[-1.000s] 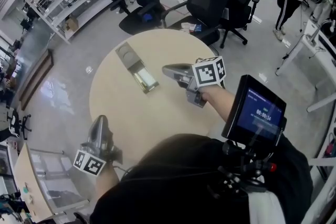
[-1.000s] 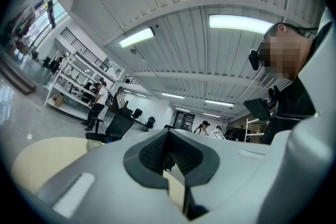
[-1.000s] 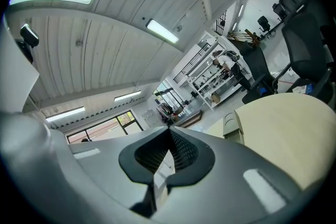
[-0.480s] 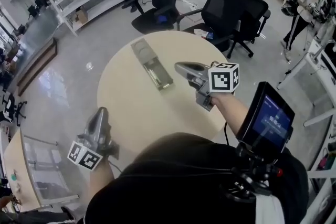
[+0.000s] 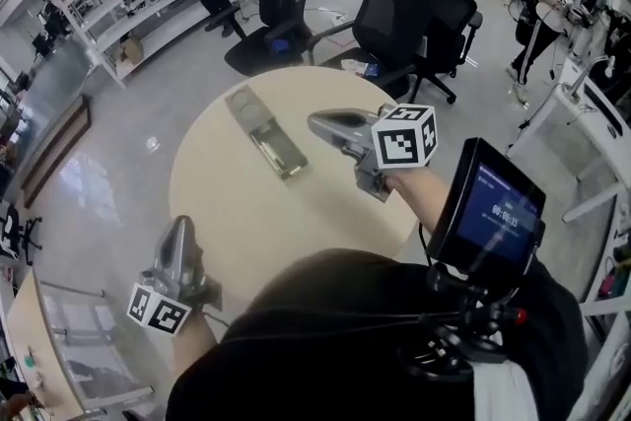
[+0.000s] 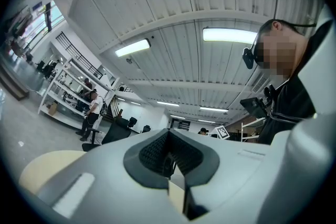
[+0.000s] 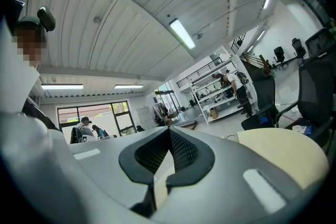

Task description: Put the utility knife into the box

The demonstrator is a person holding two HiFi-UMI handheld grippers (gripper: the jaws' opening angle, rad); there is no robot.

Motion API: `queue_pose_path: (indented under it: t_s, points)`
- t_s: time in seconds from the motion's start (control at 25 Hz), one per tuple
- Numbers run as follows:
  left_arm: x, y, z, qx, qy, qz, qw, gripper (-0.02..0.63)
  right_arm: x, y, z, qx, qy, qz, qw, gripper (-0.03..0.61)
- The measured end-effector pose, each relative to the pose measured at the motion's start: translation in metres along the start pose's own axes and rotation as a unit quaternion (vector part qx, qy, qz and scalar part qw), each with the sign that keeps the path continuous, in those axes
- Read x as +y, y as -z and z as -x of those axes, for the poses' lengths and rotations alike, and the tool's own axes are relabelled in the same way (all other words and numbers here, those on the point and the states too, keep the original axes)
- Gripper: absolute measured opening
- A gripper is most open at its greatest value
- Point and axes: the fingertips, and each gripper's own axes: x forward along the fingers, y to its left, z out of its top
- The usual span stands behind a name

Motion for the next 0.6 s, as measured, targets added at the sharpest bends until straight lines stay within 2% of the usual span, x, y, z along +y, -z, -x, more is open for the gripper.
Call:
queue_pose_path:
  t_s: [0.6]
  points:
    - [-0.0017, 0.0064, -0.0058, 0.005, -0.011, 0.000, 0.9999, -0.003, -0.0106, 0.0052, -0.0028, 0.004, -0.011, -0.005, 1.000, 0.012]
